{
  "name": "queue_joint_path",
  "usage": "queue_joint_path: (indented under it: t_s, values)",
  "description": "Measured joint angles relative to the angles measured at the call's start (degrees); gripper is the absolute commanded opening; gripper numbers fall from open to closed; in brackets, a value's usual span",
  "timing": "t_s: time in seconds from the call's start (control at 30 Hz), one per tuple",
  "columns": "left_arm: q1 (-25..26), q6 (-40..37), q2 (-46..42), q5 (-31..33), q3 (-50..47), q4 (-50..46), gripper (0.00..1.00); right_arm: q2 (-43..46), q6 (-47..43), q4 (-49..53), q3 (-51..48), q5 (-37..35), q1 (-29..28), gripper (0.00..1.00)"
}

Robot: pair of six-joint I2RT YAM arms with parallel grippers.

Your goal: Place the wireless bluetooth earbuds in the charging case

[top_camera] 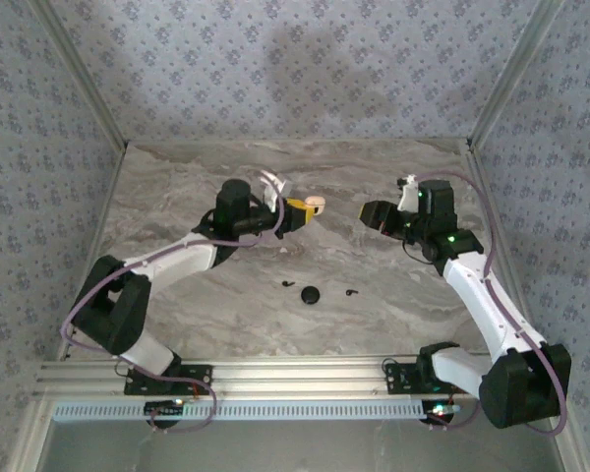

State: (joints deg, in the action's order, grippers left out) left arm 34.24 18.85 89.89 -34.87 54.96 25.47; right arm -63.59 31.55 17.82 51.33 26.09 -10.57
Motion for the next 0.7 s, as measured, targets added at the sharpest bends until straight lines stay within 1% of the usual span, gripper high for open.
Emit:
queue_joint_path:
  t_s: [0.17, 0.37, 0.5, 0.7]
  values:
    - [1.5, 8.4, 10.2, 0.8, 14.7, -14.2, 0.1, 0.3, 0.7, 3.0, -0.2, -4.5, 2.4, 0.53]
    - [5.5, 18.0, 21.9, 1.5, 29.0, -25.2, 0.1, 0.8, 0.6, 4.9, -1.6, -7.5, 4.3, 0.53]
    - [7.2, 24.8, 28.6, 1.2, 35.8, -28.5, 0.1, 2.7, 0.6, 5.8, -3.1, -8.4, 5.9, 0.53]
    - [8.7, 34.5, 35.7, 1.4, 40.0, -30.6, 0.11, 4.7, 0.3, 7.1, -3.7, -8.7, 7.8, 0.53]
